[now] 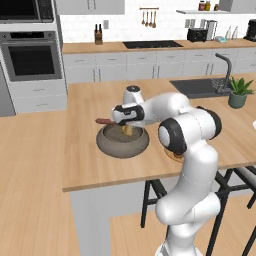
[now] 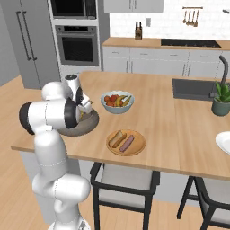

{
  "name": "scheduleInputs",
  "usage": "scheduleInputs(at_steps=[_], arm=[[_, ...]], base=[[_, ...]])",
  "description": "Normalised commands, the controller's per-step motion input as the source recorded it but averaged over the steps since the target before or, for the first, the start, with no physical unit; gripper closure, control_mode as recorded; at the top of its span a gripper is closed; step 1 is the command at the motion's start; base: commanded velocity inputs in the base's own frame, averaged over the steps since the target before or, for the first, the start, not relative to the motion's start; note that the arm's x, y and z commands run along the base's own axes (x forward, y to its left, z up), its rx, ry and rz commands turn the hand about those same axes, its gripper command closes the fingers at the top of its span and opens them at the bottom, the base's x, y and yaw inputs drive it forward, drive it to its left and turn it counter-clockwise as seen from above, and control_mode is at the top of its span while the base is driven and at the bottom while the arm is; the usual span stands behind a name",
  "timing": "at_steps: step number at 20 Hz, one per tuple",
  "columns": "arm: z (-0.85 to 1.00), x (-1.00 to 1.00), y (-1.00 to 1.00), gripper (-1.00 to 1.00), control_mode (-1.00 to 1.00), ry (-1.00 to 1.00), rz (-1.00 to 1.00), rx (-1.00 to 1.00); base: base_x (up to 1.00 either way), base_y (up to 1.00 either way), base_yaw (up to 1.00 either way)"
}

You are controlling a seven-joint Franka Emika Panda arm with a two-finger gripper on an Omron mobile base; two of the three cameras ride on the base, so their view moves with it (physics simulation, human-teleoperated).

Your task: Place one bun and one sausage from the bowl on each plate.

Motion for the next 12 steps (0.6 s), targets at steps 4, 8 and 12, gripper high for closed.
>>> scheduleInputs(at_steps=[4, 8, 12], arm=[[-0.03, 0.29, -0.04, -1.0, -1.0, 0.0, 0.0, 0.0], [-0.08, 0.03, -0.01, -1.0, -1.0, 0.0, 0.01, 0.0], [-0.05, 0.0, 0.0, -1.0, -1.0, 0.01, 0.03, 0.0]], base=[[0.0, 0.0, 0.0], [0.0, 0.0, 0.0], [0.0, 0.0, 0.0]])
